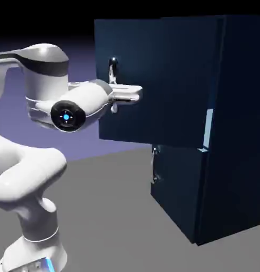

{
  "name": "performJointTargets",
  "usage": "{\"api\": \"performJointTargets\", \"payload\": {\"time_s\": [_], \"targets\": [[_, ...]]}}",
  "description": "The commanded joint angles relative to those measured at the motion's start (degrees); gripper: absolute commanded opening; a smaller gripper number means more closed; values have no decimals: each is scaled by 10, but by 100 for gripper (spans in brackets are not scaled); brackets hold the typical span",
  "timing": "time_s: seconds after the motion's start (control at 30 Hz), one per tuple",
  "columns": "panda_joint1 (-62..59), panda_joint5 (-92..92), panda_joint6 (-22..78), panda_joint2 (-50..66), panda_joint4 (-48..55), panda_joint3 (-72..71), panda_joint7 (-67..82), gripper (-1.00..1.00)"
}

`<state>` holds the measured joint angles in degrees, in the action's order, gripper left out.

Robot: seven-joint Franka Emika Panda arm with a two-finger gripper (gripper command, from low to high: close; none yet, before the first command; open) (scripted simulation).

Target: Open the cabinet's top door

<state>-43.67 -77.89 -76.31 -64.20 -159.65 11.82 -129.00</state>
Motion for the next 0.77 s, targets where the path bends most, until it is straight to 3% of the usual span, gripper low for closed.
{"api": "performJointTargets", "payload": {"time_s": [0.0,0.7,0.73], "targets": [[6,17,16,21,12,16,10,-100],[200,225,363,438,360,268,211,-100],[200,225,363,438,360,268,211,100]]}}
